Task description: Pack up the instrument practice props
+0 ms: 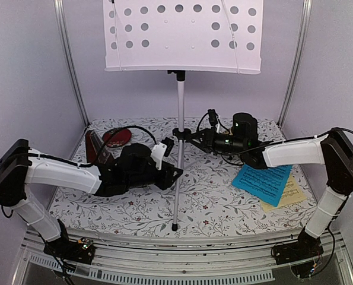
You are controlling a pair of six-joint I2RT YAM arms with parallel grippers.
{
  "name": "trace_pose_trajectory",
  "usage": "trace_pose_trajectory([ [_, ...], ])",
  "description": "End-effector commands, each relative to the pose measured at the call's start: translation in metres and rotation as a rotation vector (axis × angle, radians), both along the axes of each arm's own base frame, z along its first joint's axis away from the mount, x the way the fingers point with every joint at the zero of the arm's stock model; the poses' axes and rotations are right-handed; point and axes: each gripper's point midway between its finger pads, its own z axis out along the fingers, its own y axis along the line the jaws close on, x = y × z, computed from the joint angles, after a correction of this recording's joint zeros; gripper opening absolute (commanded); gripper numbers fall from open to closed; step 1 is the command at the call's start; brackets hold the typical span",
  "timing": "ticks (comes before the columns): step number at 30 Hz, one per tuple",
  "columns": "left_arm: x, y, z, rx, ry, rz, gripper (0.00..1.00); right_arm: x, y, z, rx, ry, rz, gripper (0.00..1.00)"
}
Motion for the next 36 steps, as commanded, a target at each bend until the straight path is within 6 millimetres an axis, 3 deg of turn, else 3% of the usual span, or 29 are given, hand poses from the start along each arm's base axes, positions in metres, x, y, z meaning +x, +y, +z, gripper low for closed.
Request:
trace_pose_trajectory([
  [1,0.001,0.007,0.003,0.0,-0.009,0.025,0.44,0.005,0.004,0.01,0.004,-0.063,-0.007,0.05],
  [5,0.001,0.008,0.002,0.003,-0.009,0.028,0.44,0.005,0.002,0.008,-0.014,-0.087,-0.009,0.05],
  [10,0.001,0.009,0.001,0.005,-0.008,0.031,0.44,0.007,-0.002,0.007,-0.04,-0.119,-0.033,0.25],
  [15,0.002,0.009,0.002,0.005,-0.012,0.035,0.44,0.009,-0.005,0.013,-0.062,-0.163,-0.053,0.28],
  [18,0.003,0.009,0.002,0.007,-0.015,0.039,0.44,0.011,-0.007,0.015,-0.075,-0.184,-0.061,0.24],
  [24,0.004,0.008,-0.003,0.014,-0.011,0.039,0.35,0.01,-0.007,0.017,-0.116,-0.275,-0.044,0.03],
  [30,0.003,0.009,-0.007,0.017,-0.003,0.043,0.14,0.011,-0.016,0.002,-0.297,-0.442,-0.05,0.02],
  [36,0.003,0.013,-0.006,0.016,-0.002,0.057,0.06,0.021,-0.036,0.002,-0.578,-0.722,-0.102,0.02],
])
